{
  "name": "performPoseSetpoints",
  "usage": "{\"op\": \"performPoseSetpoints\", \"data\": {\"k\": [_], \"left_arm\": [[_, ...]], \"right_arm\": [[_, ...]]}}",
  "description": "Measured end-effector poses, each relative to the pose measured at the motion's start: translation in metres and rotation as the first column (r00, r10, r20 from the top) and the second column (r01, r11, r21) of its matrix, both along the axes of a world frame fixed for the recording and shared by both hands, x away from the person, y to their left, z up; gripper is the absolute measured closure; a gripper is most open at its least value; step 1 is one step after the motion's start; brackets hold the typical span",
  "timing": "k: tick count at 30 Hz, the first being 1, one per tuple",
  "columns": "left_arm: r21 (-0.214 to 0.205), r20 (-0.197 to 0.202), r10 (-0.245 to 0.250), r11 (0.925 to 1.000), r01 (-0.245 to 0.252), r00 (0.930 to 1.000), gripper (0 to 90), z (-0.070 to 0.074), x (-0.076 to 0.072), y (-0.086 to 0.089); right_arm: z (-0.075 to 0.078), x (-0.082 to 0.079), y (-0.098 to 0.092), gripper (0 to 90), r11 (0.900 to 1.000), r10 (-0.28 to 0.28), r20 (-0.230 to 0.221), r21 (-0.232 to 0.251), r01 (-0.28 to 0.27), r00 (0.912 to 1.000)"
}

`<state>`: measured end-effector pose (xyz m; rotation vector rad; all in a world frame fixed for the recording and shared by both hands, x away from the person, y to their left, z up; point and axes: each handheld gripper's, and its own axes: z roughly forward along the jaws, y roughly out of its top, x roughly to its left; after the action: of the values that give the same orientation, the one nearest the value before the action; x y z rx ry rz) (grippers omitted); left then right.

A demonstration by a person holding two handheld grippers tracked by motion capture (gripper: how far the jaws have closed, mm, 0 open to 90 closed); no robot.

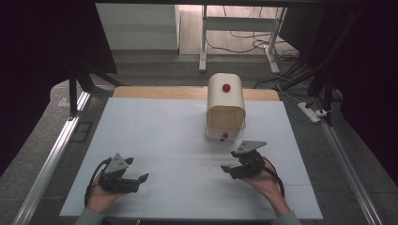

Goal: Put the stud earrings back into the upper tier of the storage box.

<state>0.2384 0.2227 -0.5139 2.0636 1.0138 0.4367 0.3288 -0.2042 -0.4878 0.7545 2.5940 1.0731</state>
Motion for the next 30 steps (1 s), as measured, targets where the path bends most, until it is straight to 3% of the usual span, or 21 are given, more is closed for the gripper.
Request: {"op": "performPoseSetpoints", "data": {"k": [7,19,30], "left_arm": [[0.0,-0.002,-0.004,1.0,0.004,1.0,15.8,0.0,0.0,-0.001],[0.005,-0.006,-0.007,1.0,0.007,1.0,15.8,-0.001,0.001,-0.001],[0.004,-0.009,-0.01,0.9999,0.01,0.9999,15.9,-0.001,0.0,-0.001]], "right_arm": [[-0.007,0.009,0.012,31.6,0.9996,-0.001,-0.02,-0.027,0.0,0.9998],[-0.018,0.017,0.017,36.0,0.9977,-0.025,-0.046,-0.064,0.022,0.9986],[-0.024,0.02,0.02,46.8,0.9958,-0.02,-0.048,-0.09,0.015,0.9987]]}}
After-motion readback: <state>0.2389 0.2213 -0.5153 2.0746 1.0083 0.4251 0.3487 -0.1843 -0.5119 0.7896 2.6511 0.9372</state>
